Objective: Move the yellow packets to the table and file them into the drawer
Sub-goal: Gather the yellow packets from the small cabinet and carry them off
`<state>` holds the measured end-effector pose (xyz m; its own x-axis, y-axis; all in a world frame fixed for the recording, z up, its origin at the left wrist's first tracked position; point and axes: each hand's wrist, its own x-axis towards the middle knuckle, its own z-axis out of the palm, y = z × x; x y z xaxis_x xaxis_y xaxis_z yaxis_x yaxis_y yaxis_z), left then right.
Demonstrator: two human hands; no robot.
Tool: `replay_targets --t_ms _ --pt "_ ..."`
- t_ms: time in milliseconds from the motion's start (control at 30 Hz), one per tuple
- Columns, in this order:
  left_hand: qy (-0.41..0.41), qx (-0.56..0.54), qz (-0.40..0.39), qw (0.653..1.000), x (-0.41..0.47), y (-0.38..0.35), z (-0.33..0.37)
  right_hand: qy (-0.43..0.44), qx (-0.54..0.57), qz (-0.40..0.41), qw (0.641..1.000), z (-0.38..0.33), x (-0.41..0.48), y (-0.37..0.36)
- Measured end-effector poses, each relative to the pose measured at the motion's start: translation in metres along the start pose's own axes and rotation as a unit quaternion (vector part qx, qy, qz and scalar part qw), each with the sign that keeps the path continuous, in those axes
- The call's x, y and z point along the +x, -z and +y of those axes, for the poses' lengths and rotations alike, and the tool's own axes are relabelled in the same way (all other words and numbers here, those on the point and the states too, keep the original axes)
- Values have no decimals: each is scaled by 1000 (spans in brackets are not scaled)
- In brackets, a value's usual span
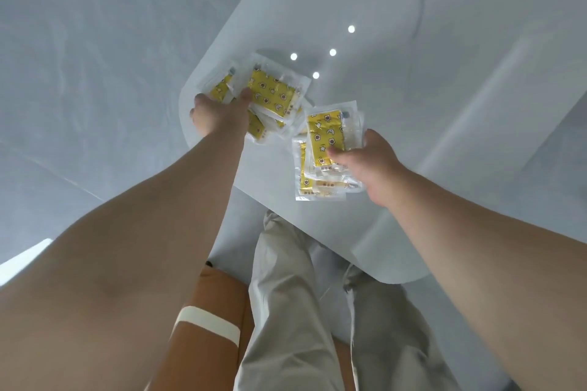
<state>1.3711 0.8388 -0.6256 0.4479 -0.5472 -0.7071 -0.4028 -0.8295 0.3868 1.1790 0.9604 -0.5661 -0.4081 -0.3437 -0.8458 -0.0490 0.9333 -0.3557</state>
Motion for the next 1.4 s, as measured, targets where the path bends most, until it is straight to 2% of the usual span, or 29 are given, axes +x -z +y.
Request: replay_targets --t_ms 200,467,567,633,800,933,1033,1200,1400 --pt "-10 91 -17 996 -18 33 -24 0 -13 -28 1000 -4 -12 -10" --pt "42 -25 -35 998 -42 74 -72 -4 -5 -74 997 -15 -6 -56" --pt "39 -30 -46 998 -52 79 -89 3 -25 -40 999 -15 2 -72" --pt "38 -34 -51 997 -57 80 -99 15 -81 4 997 -13 7 -78" --pt "40 -42 -58 997 -66 78 -109 19 -210 102 972 -13 10 -92" --pt "29 -32 -69 997 -74 79 -103 8 -271 142 952 -16 6 -98" --pt "17 -19 -79 997 -88 87 -89 -21 -253 135 958 -22 -7 -85" --pt "-24 6 -102 994 -131 107 -43 -8 -236 115 965 -29 -55 -29" --pt "-96 67 -193 974 -214 122 28 -22 -60 100 993 -20 -139 72"
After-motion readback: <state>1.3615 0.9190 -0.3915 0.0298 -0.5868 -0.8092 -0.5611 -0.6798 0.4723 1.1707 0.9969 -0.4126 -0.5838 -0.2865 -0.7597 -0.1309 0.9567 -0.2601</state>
